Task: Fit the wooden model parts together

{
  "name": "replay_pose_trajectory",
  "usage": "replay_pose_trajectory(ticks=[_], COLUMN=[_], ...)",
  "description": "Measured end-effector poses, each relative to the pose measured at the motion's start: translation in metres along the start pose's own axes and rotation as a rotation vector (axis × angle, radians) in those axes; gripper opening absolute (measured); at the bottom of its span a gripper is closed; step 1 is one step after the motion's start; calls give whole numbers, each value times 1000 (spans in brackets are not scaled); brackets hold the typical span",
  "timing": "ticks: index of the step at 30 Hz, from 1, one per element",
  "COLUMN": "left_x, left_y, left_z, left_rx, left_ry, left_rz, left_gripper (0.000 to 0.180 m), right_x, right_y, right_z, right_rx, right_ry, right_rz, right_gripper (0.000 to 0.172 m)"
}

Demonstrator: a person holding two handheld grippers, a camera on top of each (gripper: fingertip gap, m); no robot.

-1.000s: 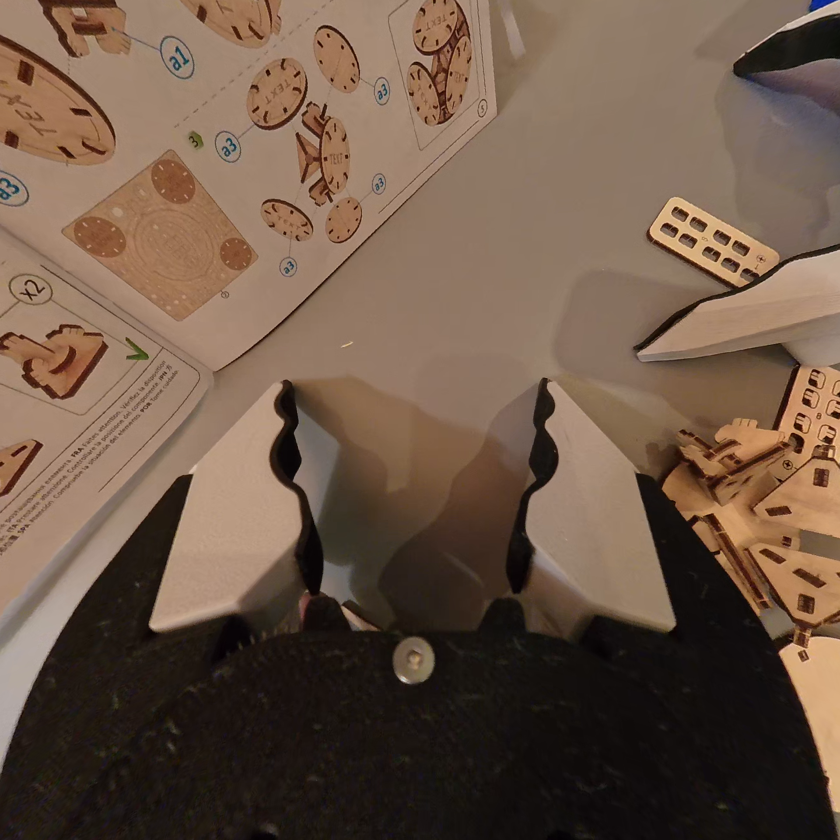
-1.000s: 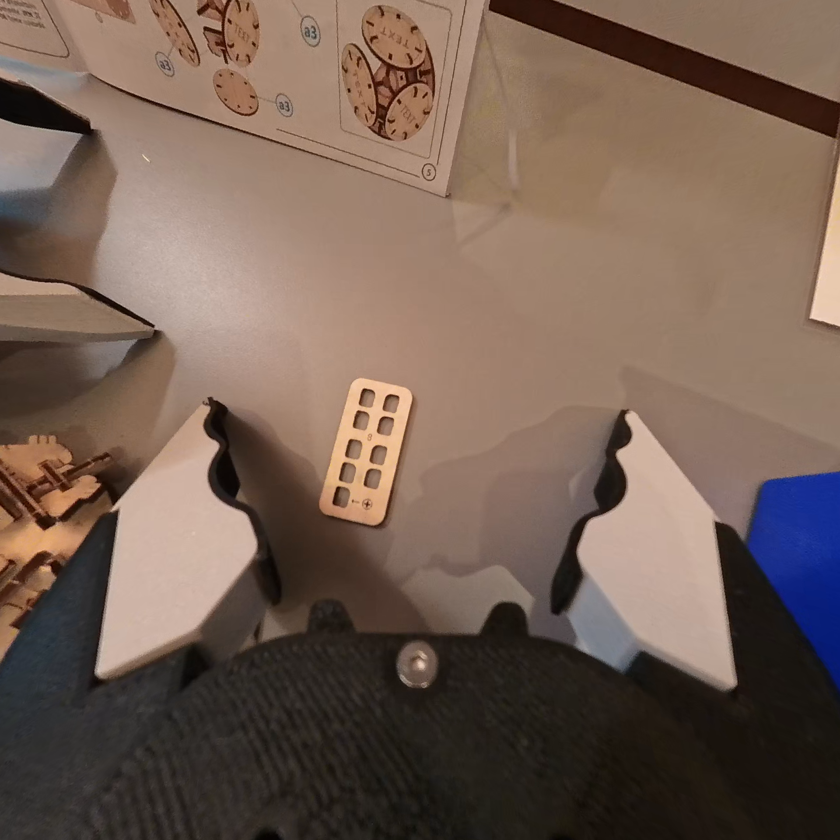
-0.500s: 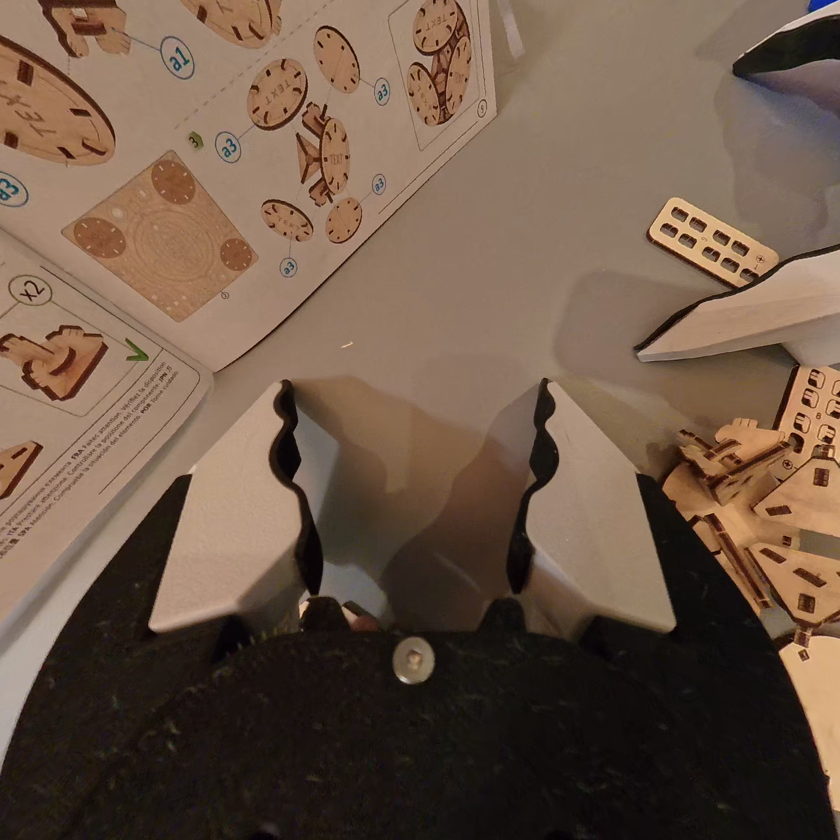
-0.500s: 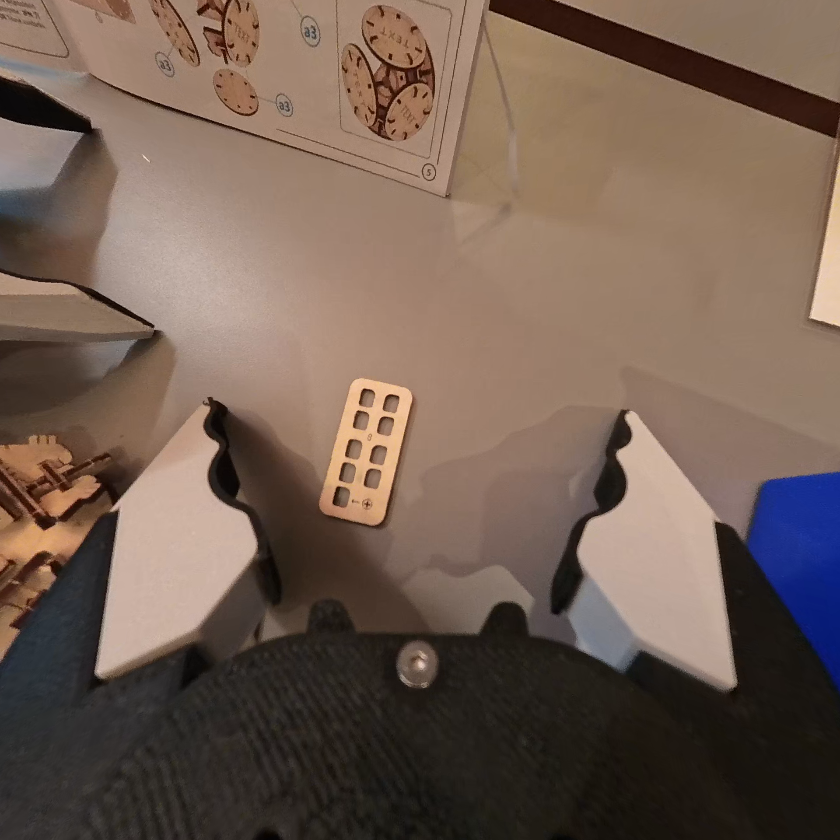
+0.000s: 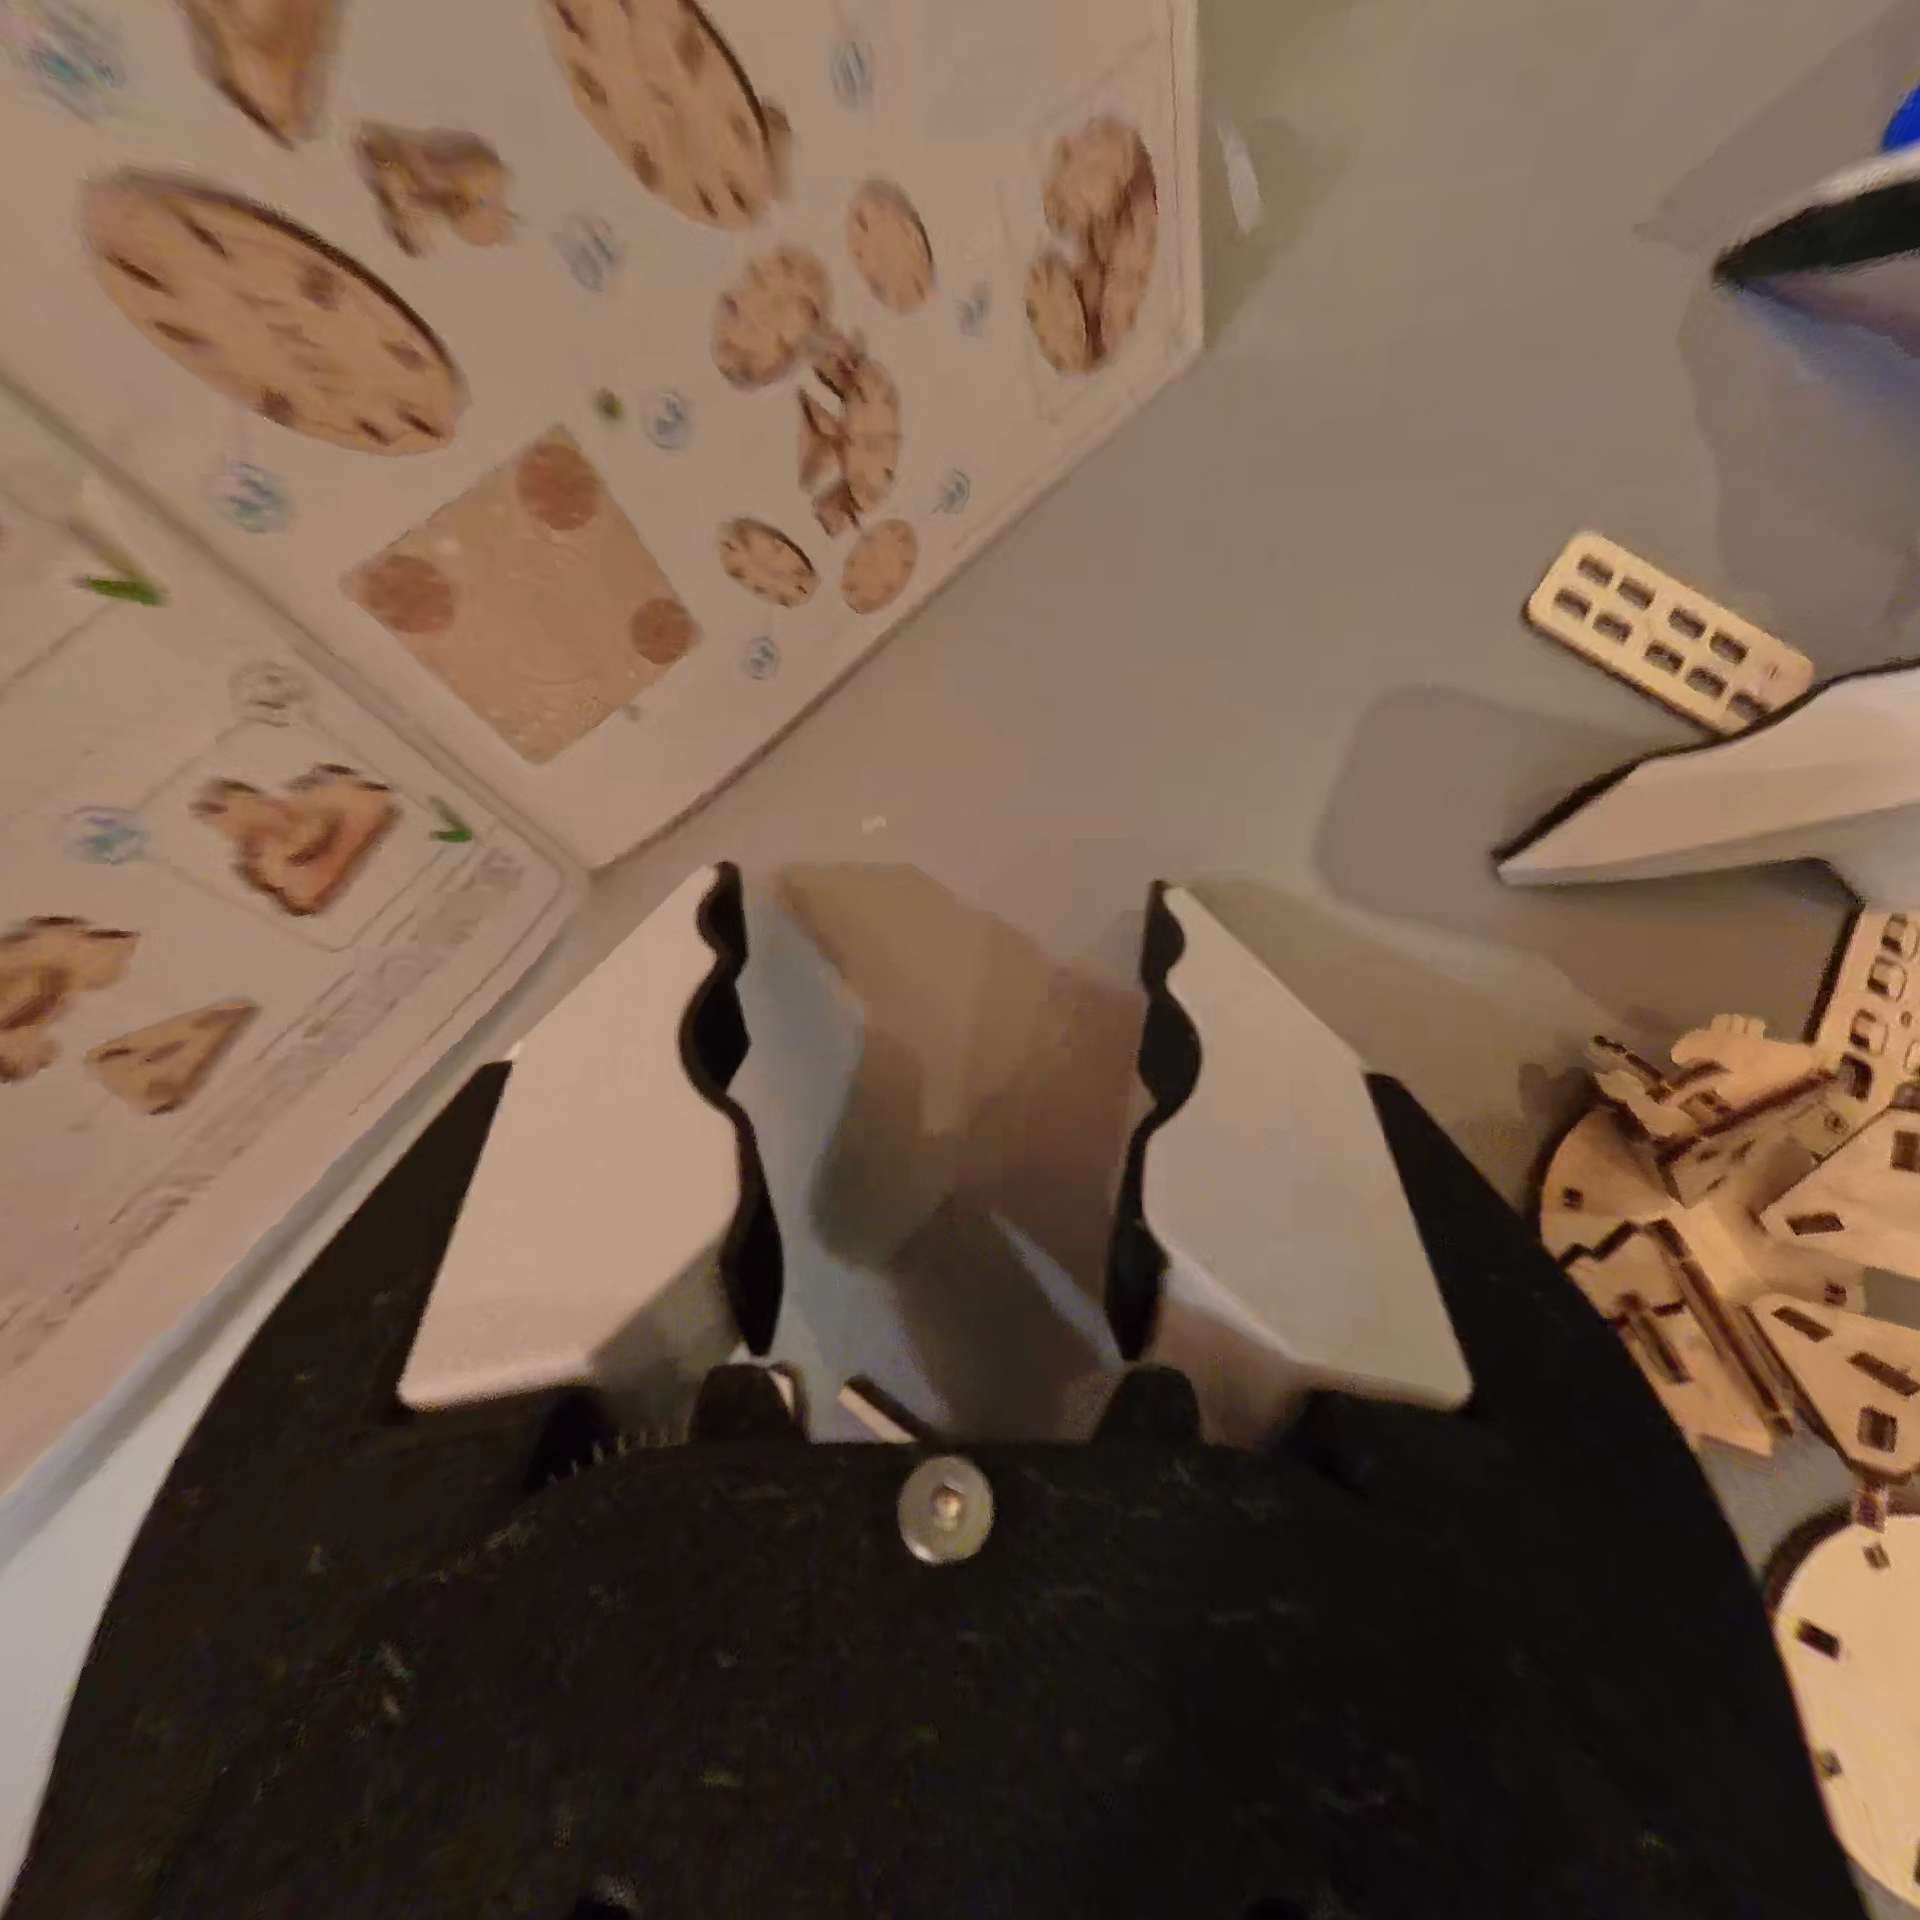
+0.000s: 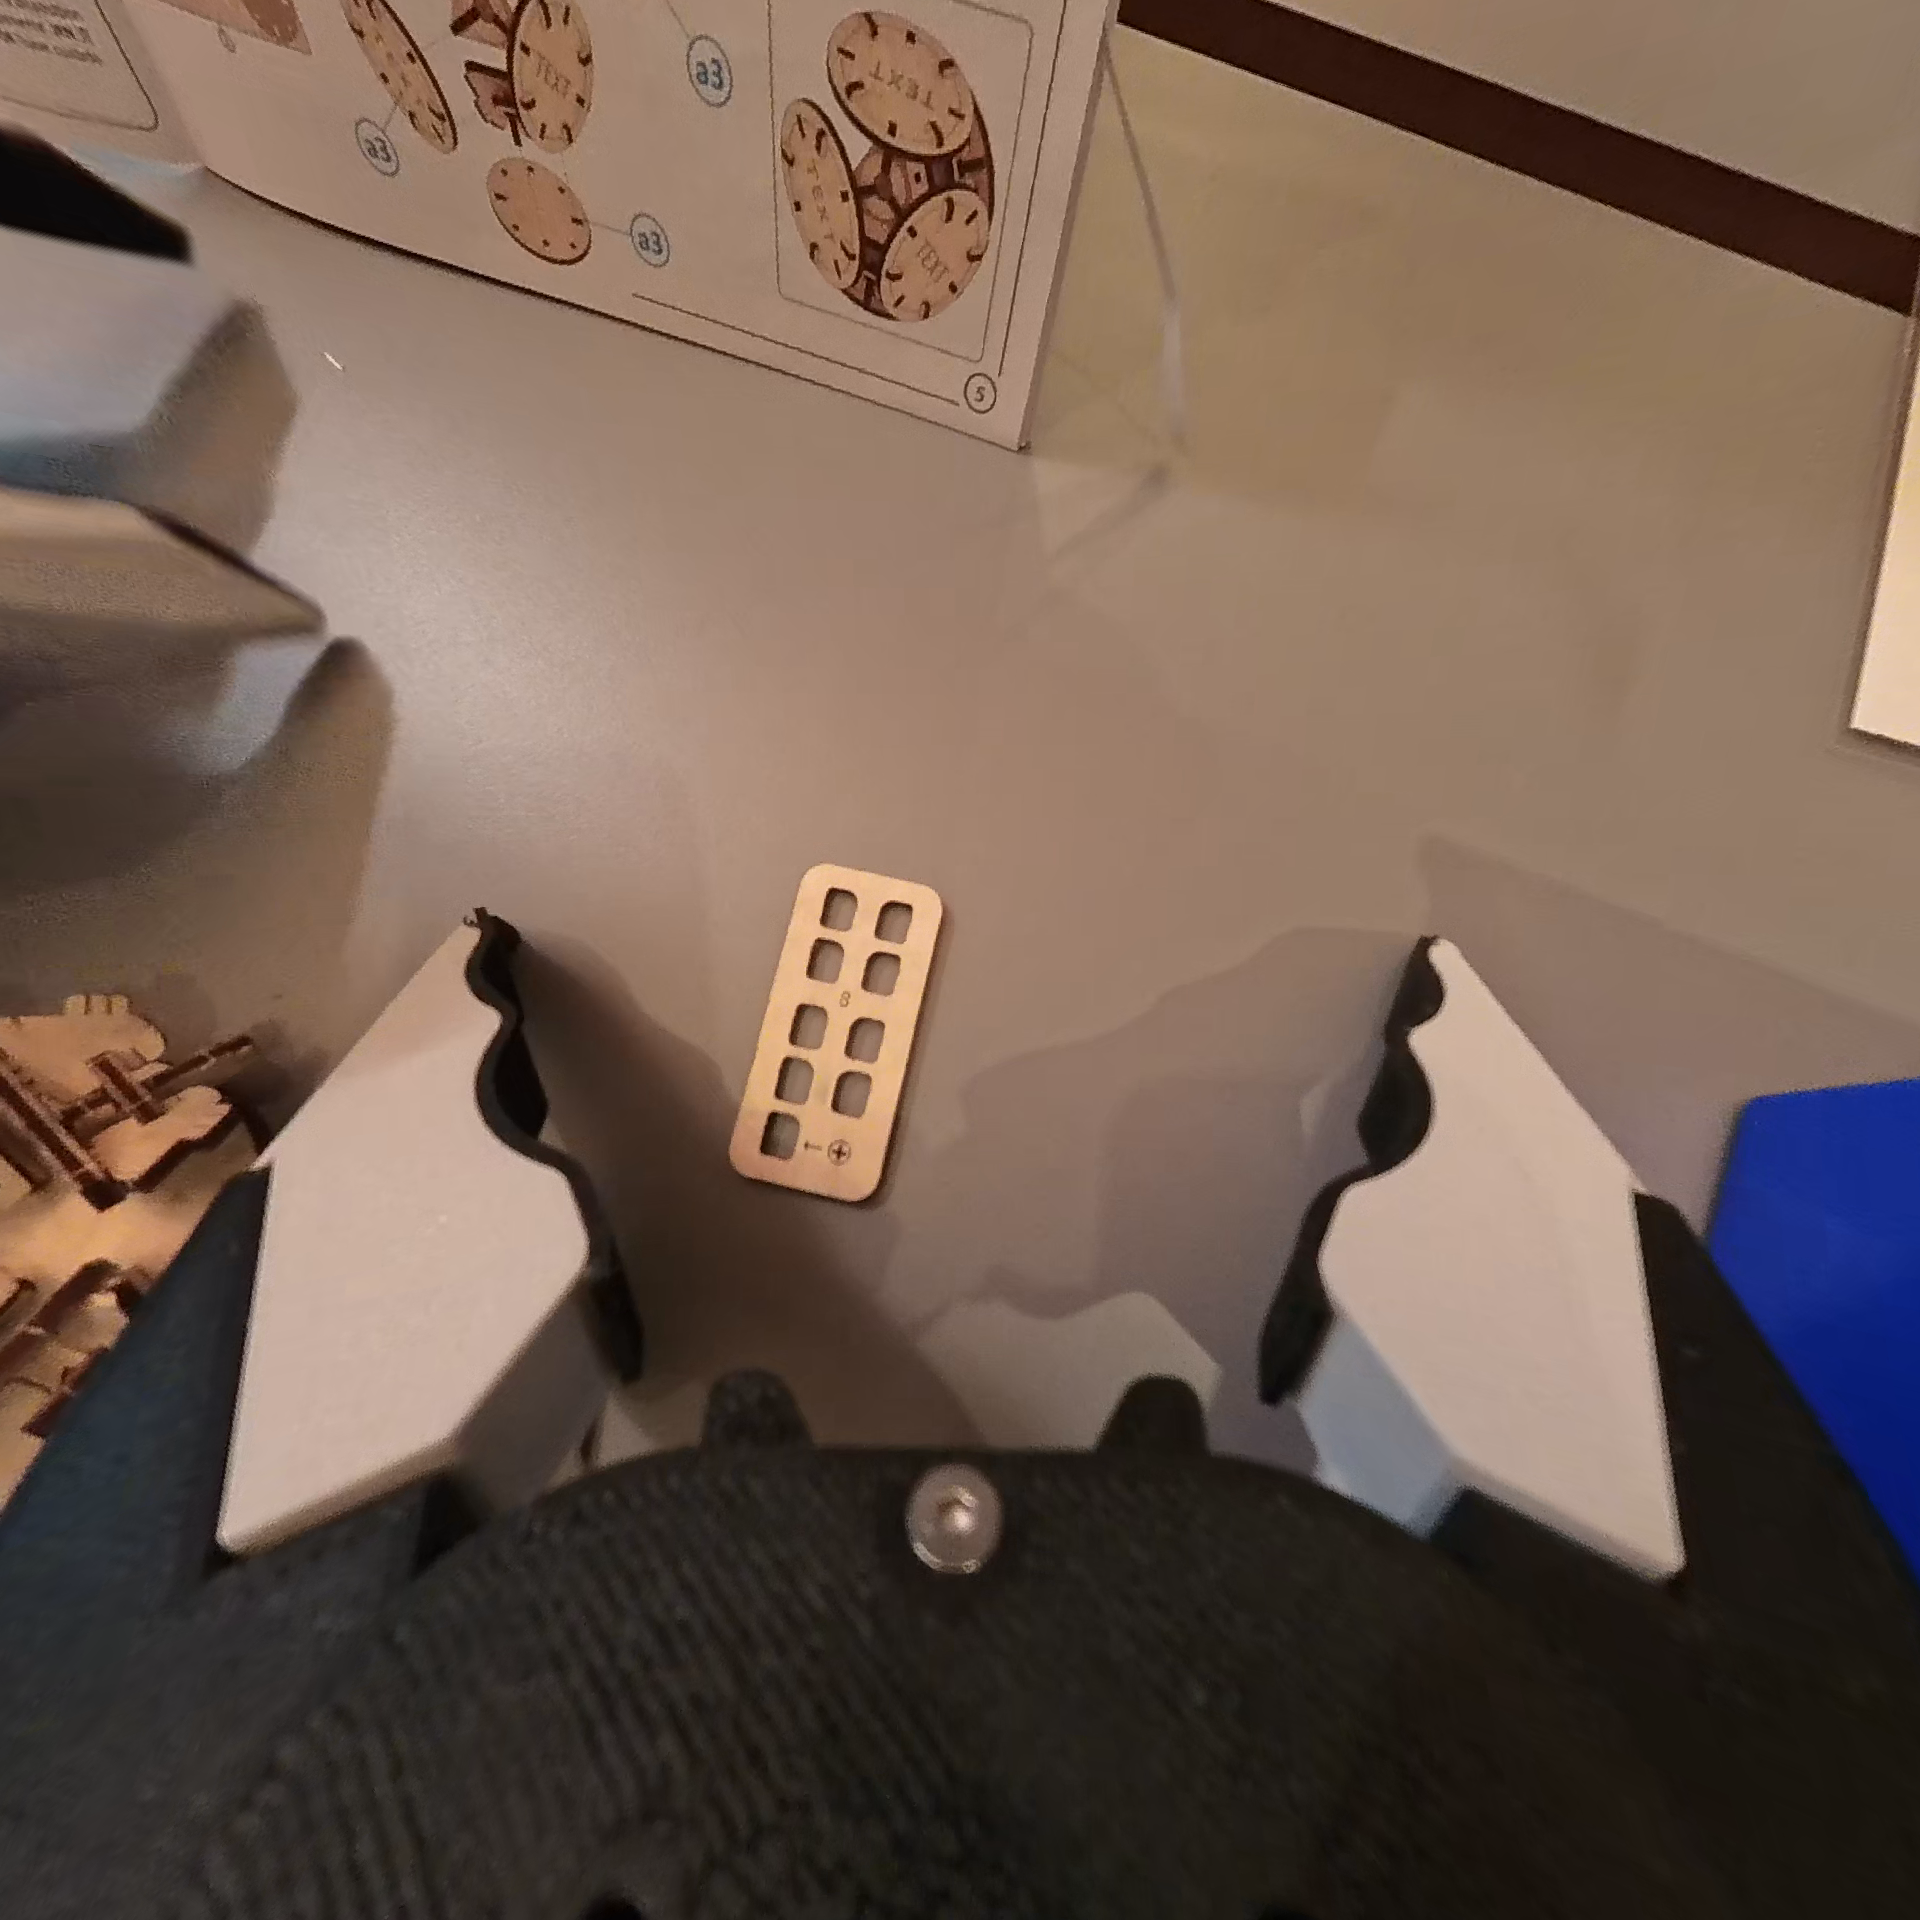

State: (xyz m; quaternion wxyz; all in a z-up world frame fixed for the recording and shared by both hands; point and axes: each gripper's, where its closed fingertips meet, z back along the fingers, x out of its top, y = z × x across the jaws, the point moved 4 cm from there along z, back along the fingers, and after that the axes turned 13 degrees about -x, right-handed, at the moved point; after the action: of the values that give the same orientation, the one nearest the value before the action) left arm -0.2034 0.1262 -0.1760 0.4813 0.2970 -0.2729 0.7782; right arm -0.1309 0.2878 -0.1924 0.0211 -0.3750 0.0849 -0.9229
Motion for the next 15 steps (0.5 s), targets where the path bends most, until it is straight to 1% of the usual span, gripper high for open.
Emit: replay_pose_trajectory(ticks=[2,4,6,8,11,12,13,14,15], left_x=[19,36,44,46,40,36,32,26,19], left_y=[1,-5,-13,-19,-30,-33,-36,-39,-43], left_z=[21,42,50,53,57,59,61,65,69], left_rx=[49,26,-40,-111,-207,-226,-238,-253,-269], left_ry=[-125,-236,-276,-298,-321,-321,-321,-322,-327], left_rz=[-53,-83,-66,-36,-15,-18,-24,-33,-40], left_gripper=[69,67,65,65,66,66,66,67,66], right_x=[0,0,0,1,1,0,-1,1,5], right_y=[0,0,0,0,-2,-2,0,3,5], right_z=[0,0,0,-1,0,2,8,18,30], right_rx=[0,0,0,9,31,31,54,97,127], right_ry=[0,0,0,-3,-10,-15,-32,-65,-120], right_rz=[0,0,0,10,21,21,44,77,103], right_gripper=[159,159,159,159,158,154,135,102,77])
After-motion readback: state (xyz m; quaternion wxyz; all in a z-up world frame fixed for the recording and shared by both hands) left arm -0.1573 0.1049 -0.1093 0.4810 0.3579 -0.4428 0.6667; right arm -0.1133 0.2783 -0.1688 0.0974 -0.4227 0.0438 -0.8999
